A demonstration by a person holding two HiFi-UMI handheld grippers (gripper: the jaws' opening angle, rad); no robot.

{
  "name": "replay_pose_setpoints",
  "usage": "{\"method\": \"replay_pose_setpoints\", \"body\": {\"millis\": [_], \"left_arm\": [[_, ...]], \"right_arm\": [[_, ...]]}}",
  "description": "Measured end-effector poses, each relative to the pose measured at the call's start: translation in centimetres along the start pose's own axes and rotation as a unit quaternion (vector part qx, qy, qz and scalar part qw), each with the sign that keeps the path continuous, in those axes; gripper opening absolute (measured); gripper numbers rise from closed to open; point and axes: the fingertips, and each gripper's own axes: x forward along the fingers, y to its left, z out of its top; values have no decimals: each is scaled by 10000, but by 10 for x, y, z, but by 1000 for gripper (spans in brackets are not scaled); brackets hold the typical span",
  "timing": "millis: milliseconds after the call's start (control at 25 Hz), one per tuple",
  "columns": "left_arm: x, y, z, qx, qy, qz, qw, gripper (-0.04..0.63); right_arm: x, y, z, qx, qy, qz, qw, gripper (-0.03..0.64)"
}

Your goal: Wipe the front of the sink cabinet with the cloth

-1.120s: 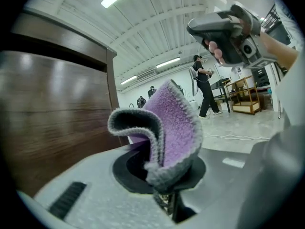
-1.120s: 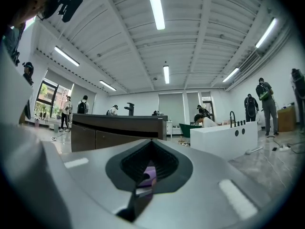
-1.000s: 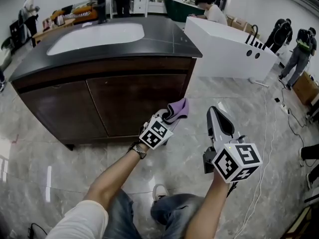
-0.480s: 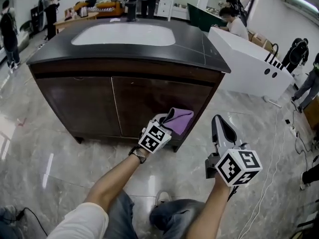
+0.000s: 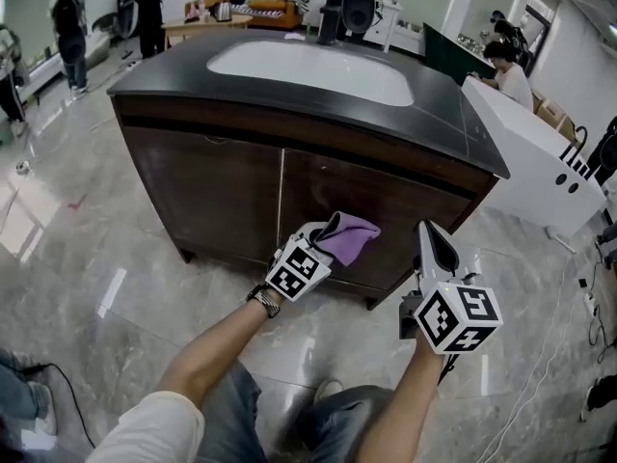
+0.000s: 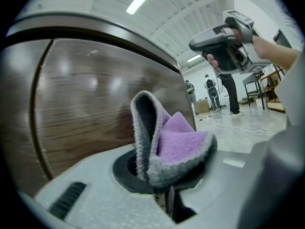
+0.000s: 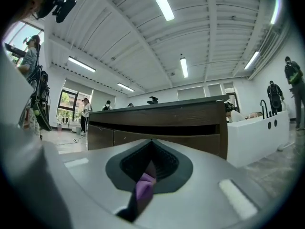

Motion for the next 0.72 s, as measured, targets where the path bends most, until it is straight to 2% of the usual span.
{"method": "replay_pose_setpoints", "body": {"millis": [120,240,440,600,720], "left_arm": [[-22,22,-7,-22,17,241,9997,43],[-45,43,-13,-18,50,476,9989,43],[-84,89,-26,-62,65,1005,9949,43],[-120,112,-35,-133,172,1275,9916,43],[-150,129,-47,-245,266,1498,9881,43]], "right_arm": [[20,16,-12,-181,166,157,9996,8],[35,31,-22,-150,268,323,9990,8],[59,50,-23,-156,225,552,9981,8],[63,65,-21,-91,213,621,9978,8],[72,76,-31,-250,353,549,9976,8]]}}
